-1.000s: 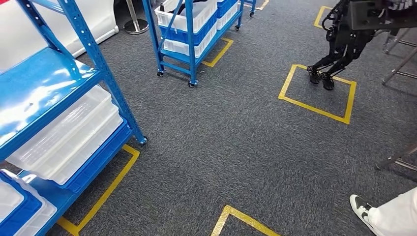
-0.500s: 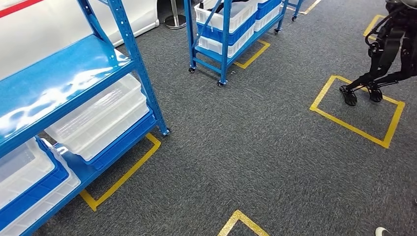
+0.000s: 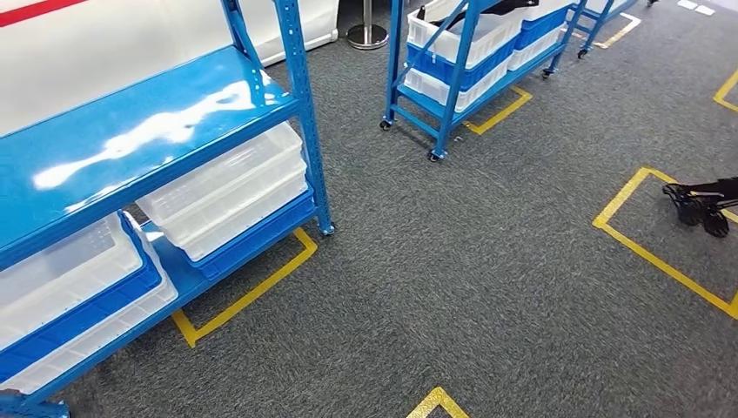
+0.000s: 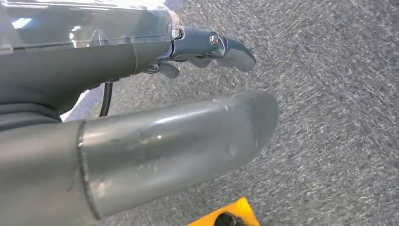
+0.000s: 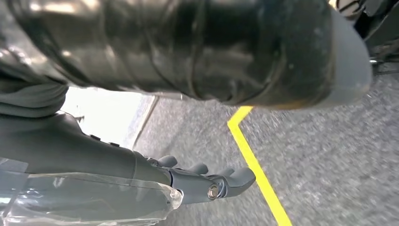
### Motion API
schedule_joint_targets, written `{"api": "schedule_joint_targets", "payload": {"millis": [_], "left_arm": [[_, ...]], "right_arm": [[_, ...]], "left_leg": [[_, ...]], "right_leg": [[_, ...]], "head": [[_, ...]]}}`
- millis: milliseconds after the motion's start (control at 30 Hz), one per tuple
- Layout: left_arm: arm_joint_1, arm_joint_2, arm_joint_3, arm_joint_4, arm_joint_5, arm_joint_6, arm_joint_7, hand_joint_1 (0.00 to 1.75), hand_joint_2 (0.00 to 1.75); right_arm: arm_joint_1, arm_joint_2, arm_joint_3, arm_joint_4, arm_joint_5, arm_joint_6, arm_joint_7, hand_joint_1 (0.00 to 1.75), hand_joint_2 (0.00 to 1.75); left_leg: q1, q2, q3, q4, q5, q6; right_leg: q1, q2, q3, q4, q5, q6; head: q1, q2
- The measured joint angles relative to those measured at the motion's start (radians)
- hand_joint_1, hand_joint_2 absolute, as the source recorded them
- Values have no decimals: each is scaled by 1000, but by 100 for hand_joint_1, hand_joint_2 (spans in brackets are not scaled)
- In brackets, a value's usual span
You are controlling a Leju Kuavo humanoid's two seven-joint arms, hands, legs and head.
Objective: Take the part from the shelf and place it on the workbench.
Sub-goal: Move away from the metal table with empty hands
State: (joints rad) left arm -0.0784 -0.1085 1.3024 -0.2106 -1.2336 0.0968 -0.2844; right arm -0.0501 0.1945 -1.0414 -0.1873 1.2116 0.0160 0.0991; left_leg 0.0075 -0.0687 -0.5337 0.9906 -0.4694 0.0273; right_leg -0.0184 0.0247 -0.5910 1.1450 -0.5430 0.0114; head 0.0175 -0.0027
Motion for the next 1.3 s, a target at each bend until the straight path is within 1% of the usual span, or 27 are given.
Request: {"api": "schedule_joint_targets", "payload": {"millis": [67,100,167,200,233,300,367,400,433,467,533,600,667,700,767,833,867,900,933,967,1000,1067,1133,1167,1200,1233,1300], "left_arm": [[-1,-2,0,0,-2,0,-4,0,0],[0,-2,0,0,-2,1,-5,0,0],[2,-3,0,0,-2,2,-2,0,0],[4,-3,0,0,-2,2,1,0,0],[4,-3,0,0,-2,3,6,0,0],[1,-2,0,0,-2,5,15,0,0],[-2,-1,0,0,0,6,24,0,0],[-1,-1,0,0,-1,6,26,0,0],[1,-1,0,0,-3,4,20,0,0],[2,-1,0,0,-8,1,10,0,0],[2,0,-2,0,-19,-7,-18,0,0],[0,-2,-4,0,-23,-7,-33,0,0],[4,-6,-4,0,-23,-2,-36,0,0],[7,-7,-4,0,-23,1,-35,0,0],[7,-10,-4,0,-22,6,-29,0,0],[4,-11,-4,0,-20,8,-23,0,0],[3,-11,-4,0,-19,8,-20,0,0],[3,-11,-4,0,-18,8,-16,0,0],[3,-11,-4,0,-18,9,-13,0,0],[3,-11,-4,0,-17,9,-9,0,0],[3,-11,-4,0,-16,9,-6,0,0],[2,-11,-4,0,-14,10,-1,0,0],[2,-12,-4,0,-13,10,1,0,0],[3,-12,-4,0,-13,11,1,0,0],[4,-11,-4,0,-13,11,1,0,0],[5,-12,-4,0,-13,11,2,0,0],[3,-12,-4,1,-11,11,4,0,0]], "right_arm": [[0,0,-2,0,-2,-1,-1,0,0],[0,0,-3,0,-2,-1,-1,0,0],[-3,0,-5,0,-2,-2,-2,0,0],[-4,-1,-6,0,-3,-2,-2,0,0],[-3,-1,-7,-1,-4,-2,-4,0,0],[-1,-3,-10,-1,-7,-2,-7,0,0],[0,-5,-13,-1,-7,-2,-10,0,0],[0,-7,-14,-1,-7,-2,-11,0,0],[-1,-8,-16,-1,-9,-3,-11,0,0],[-1,-9,-19,-1,-11,-3,-11,0,0],[-2,-9,-27,-1,-18,-5,-11,0,0],[-3,-9,-32,-1,-21,-6,-11,0,0],[-8,-9,-33,-1,-20,-7,-10,0,0],[-11,-9,-34,-1,-19,-8,-9,0,0],[-11,-9,-34,-1,-13,-8,-7,0,0],[-9,-9,-34,-1,-7,-8,-7,0,0],[-8,-9,-34,-1,-5,-8,-6,0,0],[-7,-9,-34,-1,-4,-7,-6,0,0],[-6,-9,-34,-1,-3,-7,-6,0,0],[-6,-9,-34,-1,0,-6,-6,0,0],[-5,-9,-34,-1,2,-6,-6,0,0],[-4,-11,-34,-1,7,-6,-7,0,0],[-5,-12,-34,-1,9,-6,-9,0,0],[-7,-13,-34,-1,9,-5,-9,0,0],[-9,-12,-34,-1,10,-5,-9,0,0],[-9,-12,-34,-1,10,-5,-9,0,0],[-7,-12,-35,-1,10,-5,-8,0,0]], "left_leg": [[0,-21,-7,13,-6,-11],[0,-30,-12,15,-6,-17],[2,-46,-18,14,-5,-30],[3,-35,-22,20,-9,-35],[3,-14,-32,41,-23,-40],[3,40,-79,140,-78,-48],[6,58,-142,263,-128,-54],[7,61,-157,291,-130,-56],[8,64,-152,280,-111,-57],[8,70,-128,233,-78,-56],[3,108,-59,95,-17,-48],[-6,134,-24,26,-1,-36],[-8,120,-25,21,-3,-23],[-6,110,-22,16,-1,-17],[0,90,-15,6,5,-3],[0,70,-15,4,7,7],[-1,57,-15,4,7,9],[-2,45,-15,5,6,10],[-2,31,-13,6,5,10],[-3,15,-11,8,4,10],[-3,1,-10,10,2,8],[-4,-23,-12,17,-2,1],[-2,-42,-19,20,-3,-10],[0,-52,-22,19,-2,-17],[1,-50,-24,20,-3,-22],[0,-35,-28,29,-10,-27],[-2,19,-62,103,-54,-35]], "right_leg": [[-2,36,38,-93,33,-4],[0,45,41,-103,29,-7],[2,29,42,-108,32,-15],[1,19,45,-113,33,-21],[-1,6,48,-118,35,-28],[0,-20,52,-124,36,-39],[2,-48,52,-124,33,-43],[3,-60,53,-123,31,-43],[3,-72,55,-123,28,-42],[3,-83,58,-122,25,-40],[6,-105,68,-121,17,-33],[10,-123,75,-122,11,-23],[13,-139,82,-125,8,-14],[12,-136,87,-124,4,-8],[9,-94,71,-78,-31,1],[7,-42,10,42,-93,3],[6,-32,-25,106,-115,4],[6,-29,-50,145,-120,4],[6,-27,-57,147,-103,3],[6,-24,-48,113,-67,1],[6,-12,-23,47,-22,-3],[6,28,23,-68,32,-11],[8,47,35,-103,36,-16],[9,37,36,-106,38,-18],[7,26,39,-111,40,-22],[4,15,43,-117,41,-28],[0,-12,49,-127,44,-40]], "head": [[0,0],[0,0],[0,0],[-1,0],[-1,0],[-2,0],[-3,0],[-3,0],[-3,0],[-3,0],[-3,0],[-2,0],[-1,0],[-1,0],[-1,0],[-1,0],[-1,0],[-1,0],[-1,0],[-1,0],[-1,0],[-1,0],[-1,0],[-1,0],[-2,0],[-2,0],[-4,0]]}}
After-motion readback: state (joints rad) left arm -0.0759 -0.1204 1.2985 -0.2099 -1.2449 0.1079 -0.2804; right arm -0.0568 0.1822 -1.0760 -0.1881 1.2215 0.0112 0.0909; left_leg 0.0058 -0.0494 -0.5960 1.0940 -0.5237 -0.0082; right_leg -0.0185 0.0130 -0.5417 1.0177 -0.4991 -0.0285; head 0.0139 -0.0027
